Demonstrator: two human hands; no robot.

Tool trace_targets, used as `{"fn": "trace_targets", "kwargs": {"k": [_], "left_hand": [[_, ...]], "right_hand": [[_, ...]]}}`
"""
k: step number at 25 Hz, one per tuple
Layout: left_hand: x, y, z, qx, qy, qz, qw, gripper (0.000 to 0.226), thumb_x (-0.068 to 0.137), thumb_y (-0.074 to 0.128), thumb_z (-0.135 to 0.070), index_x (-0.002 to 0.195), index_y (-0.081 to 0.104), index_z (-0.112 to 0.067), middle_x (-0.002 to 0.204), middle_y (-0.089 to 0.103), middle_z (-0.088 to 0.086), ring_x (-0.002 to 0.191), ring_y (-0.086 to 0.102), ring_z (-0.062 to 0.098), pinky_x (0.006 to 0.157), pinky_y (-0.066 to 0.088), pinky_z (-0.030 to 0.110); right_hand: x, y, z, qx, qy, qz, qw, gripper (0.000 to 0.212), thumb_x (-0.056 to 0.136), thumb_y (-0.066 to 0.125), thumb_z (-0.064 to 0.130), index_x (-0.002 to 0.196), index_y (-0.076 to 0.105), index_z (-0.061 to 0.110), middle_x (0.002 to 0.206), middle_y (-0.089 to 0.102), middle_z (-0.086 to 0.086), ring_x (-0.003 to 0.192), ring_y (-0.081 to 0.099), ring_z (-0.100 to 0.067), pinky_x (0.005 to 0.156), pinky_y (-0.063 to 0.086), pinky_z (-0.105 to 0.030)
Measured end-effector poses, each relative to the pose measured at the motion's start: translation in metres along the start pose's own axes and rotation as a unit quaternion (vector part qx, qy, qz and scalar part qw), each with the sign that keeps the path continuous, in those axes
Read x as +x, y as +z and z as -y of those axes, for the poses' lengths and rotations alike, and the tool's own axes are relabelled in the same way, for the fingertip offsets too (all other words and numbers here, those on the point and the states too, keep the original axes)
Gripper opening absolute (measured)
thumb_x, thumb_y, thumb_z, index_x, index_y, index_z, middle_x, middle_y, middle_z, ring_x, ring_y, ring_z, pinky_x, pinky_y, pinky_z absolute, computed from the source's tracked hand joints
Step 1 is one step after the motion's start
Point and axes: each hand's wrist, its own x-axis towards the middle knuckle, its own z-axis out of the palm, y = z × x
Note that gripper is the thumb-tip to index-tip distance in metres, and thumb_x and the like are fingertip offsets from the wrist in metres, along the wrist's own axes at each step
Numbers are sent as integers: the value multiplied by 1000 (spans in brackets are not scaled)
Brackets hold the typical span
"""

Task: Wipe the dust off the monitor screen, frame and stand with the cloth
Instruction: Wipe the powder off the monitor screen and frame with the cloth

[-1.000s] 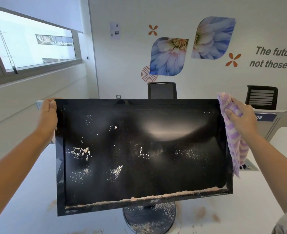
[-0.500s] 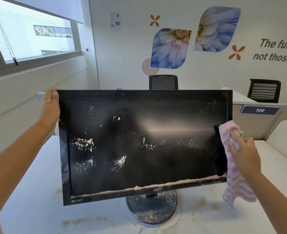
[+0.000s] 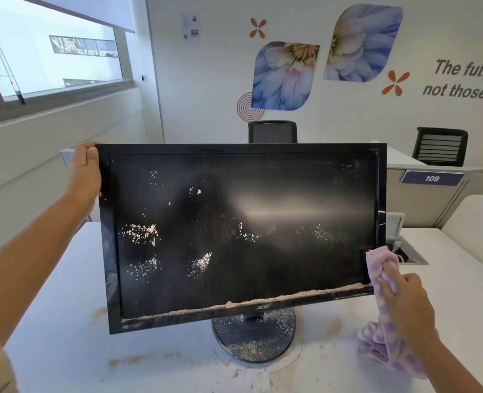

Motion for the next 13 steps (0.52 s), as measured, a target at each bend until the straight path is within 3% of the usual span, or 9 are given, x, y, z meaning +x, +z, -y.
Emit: {"fn": "trace_targets", "kwargs": {"k": [3, 5, 8, 10, 11, 13], "left_hand": [[1, 0, 1, -2, -1, -5, 1000, 20, 100, 26, -23, 108, 44, -25, 79, 43, -13, 69, 38, 1, 59, 33, 21], [0, 1, 0, -3, -5, -9, 1000, 25, 100, 26, -24, 112, 47, -22, 80, 44, -13, 71, 39, 0, 59, 33, 20], [-1, 0, 1, -11, -7, -12, 1000, 20, 100, 25, -25, 106, 44, -24, 80, 44, -13, 72, 39, 0, 57, 33, 19], [0, -1, 2, -11, -6, -11, 1000, 18, 100, 25, -25, 104, 42, -25, 80, 43, -13, 71, 38, 0, 57, 33, 20], [-1, -1, 2, -8, -8, -9, 1000, 18, 100, 25, -25, 103, 42, -25, 79, 43, -13, 70, 38, 0, 56, 33, 20], [-1, -2, 2, -5, -11, -5, 1000, 18, 100, 24, -24, 103, 42, -24, 78, 43, -12, 68, 38, 2, 53, 33, 22]], "right_hand": [[-11, 4, -9, -110, 22, 76, 991, 43, 94, 52, 31, 132, 46, 11, 98, 56, -14, 74, 55, -19, 71, 49, -29], [-16, 5, -17, -93, 66, 124, 986, 42, 96, 48, 33, 133, 45, 12, 106, 58, -14, 87, 60, -24, 80, 49, -34], [-26, 7, -28, -79, 99, 148, 981, 35, 99, 39, 32, 126, 50, 13, 96, 56, -11, 85, 57, -24, 82, 46, -36], [-27, 7, -32, -87, 119, 165, 975, 37, 99, 38, 35, 126, 48, 13, 104, 57, -13, 90, 56, -24, 91, 46, -38], [-28, 4, -29, -68, 123, 154, 978, 39, 98, 40, 37, 128, 46, 14, 109, 58, -15, 93, 57, -28, 91, 46, -43], [-25, -7, -17, -17, 85, 88, 992, 40, 96, 41, 36, 135, 39, 27, 100, 57, -14, 81, 56, -32, 66, 46, -44]]}}
